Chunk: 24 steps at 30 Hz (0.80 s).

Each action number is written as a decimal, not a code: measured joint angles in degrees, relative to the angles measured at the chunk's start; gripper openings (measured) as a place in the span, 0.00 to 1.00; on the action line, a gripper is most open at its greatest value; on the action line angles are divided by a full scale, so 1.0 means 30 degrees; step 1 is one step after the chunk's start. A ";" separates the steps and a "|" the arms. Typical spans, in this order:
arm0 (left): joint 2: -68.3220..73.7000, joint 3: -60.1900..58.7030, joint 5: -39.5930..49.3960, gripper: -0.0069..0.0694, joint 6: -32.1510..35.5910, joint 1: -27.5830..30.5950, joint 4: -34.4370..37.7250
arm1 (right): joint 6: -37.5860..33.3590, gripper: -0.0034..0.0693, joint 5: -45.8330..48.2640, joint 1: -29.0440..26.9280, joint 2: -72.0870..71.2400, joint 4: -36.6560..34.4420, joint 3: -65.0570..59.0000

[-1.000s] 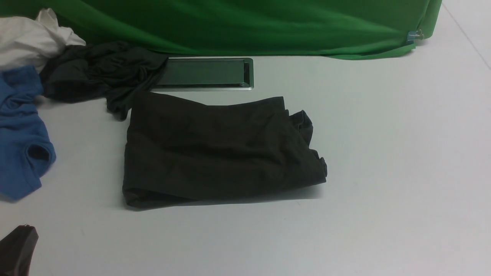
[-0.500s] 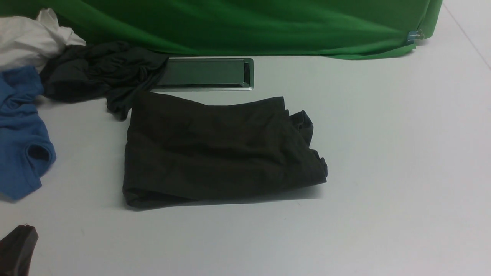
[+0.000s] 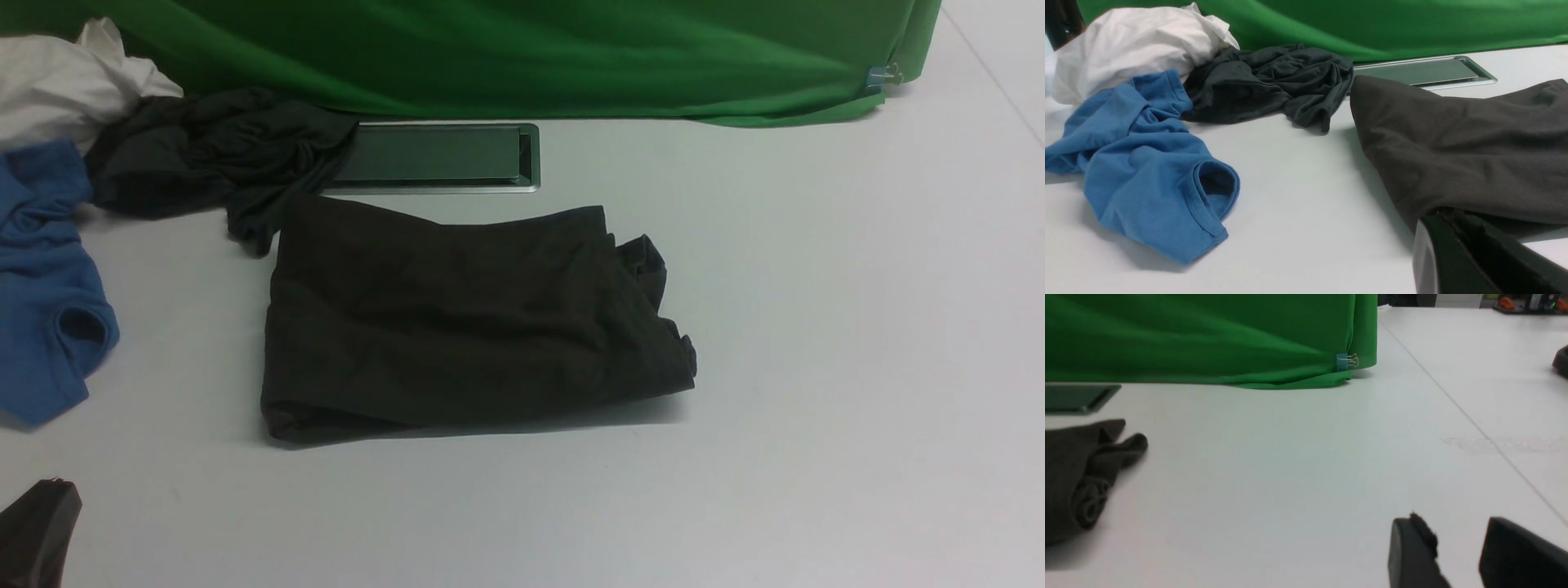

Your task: Fold a long-sleeved shirt on a white desktop.

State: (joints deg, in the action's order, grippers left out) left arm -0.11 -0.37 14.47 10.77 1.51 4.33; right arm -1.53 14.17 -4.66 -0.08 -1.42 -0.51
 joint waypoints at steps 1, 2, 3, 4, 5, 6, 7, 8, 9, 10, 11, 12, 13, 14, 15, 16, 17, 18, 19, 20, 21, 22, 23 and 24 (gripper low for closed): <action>0.0000 0.0000 0.0000 0.11 0.0000 0.0000 0.0000 | 0.0139 0.38 0.0000 0.0000 0.0000 0.0000 0.0000; 0.0000 0.0000 0.0000 0.11 0.0000 0.0000 0.0000 | 0.0139 0.38 0.0000 0.0000 0.0000 0.0000 0.0000; 0.0000 0.0000 0.0000 0.11 0.0000 0.0000 0.0000 | 0.0298 0.38 0.0000 0.0000 0.0000 0.0000 0.0000; 0.0000 0.0000 0.0000 0.11 0.0000 0.0000 0.0000 | 0.0324 0.38 0.0000 0.0000 0.0000 0.0000 0.0000; 0.0000 0.0000 0.0000 0.11 0.0000 0.0000 0.0000 | 0.0352 0.38 -0.0011 0.0000 0.0000 0.0000 0.0000; 0.0000 0.0000 0.0000 0.11 0.0000 0.0000 0.0000 | 0.0348 0.38 -0.0011 0.0000 0.0000 0.0000 0.0000; 0.0000 0.0000 0.0000 0.11 0.0000 0.0000 0.0000 | 0.0364 0.38 -0.0011 0.0000 0.0000 0.0000 0.0000; 0.0000 0.0000 0.0000 0.11 0.0000 0.0000 0.0000 | 0.0364 0.38 -0.0011 0.0000 0.0000 0.0000 0.0000; 0.0000 0.0000 0.0000 0.11 0.0000 0.0000 0.0000 | 0.0372 0.38 -0.0011 0.0000 0.0000 0.0000 0.0000; 0.0000 0.0000 0.0000 0.11 0.0000 0.0000 0.0000 | 0.0372 0.38 -0.0011 0.0000 0.0000 0.0000 0.0000; 0.0000 0.0000 0.0000 0.11 0.0000 0.0000 0.0000 | 0.0372 0.38 -0.0011 0.0000 0.0000 0.0000 0.0000; 0.0000 0.0000 0.0000 0.11 0.0000 0.0000 0.0000 | 0.0372 0.38 -0.0011 0.0000 0.0000 0.0000 0.0000; 0.0000 0.0000 0.0000 0.11 0.0000 0.0000 0.0000 | 0.0372 0.38 -0.0011 0.0000 0.0000 0.0000 0.0000; 0.0000 0.0000 0.0000 0.11 0.0000 0.0000 0.0000 | 0.0372 0.38 -0.0011 0.0000 0.0000 0.0000 0.0000; 0.0000 0.0000 0.0000 0.11 0.0000 0.0000 0.0000 | 0.0372 0.38 -0.0011 0.0000 0.0000 0.0000 0.0000; 0.0000 0.0000 0.0000 0.11 0.0000 0.0000 0.0000 | 0.0372 0.38 -0.0011 0.0000 0.0000 0.0000 0.0000; 0.0000 0.0000 0.0000 0.11 0.0000 0.0000 0.0000 | 0.0372 0.38 -0.0011 0.0000 0.0000 0.0000 0.0000; 0.0000 0.0000 0.0000 0.11 0.0000 0.0000 0.0000 | 0.0372 0.38 -0.0011 0.0000 0.0000 0.0000 0.0000; 0.0000 0.0000 0.0000 0.11 0.0000 0.0000 0.0000 | 0.0372 0.38 -0.0011 0.0000 0.0000 0.0000 0.0000; 0.0000 0.0000 0.0000 0.11 0.0000 0.0000 0.0000 | 0.0372 0.38 -0.0011 0.0000 0.0000 0.0000 0.0000; 0.0000 0.0000 0.0000 0.12 0.0000 0.0000 0.0000 | 0.0372 0.38 -0.0011 0.0000 0.0000 0.0000 0.0000; 0.0000 0.0000 0.0000 0.12 0.0000 0.0000 0.0000 | 0.0372 0.38 -0.0011 0.0000 0.0000 0.0000 0.0000; 0.0000 0.0000 0.0000 0.11 0.0000 0.0000 0.0000 | 0.0390 0.38 -0.0011 0.0000 0.0000 0.0000 0.0000; 0.0000 0.0000 0.0000 0.11 0.0000 0.0000 0.0000 | 0.0398 0.38 -0.0011 0.0000 0.0000 -0.0003 0.0000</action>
State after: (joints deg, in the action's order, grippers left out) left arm -0.11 -0.37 14.47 10.77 1.51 4.33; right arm -0.33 14.14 -4.66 -0.08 -1.43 -0.51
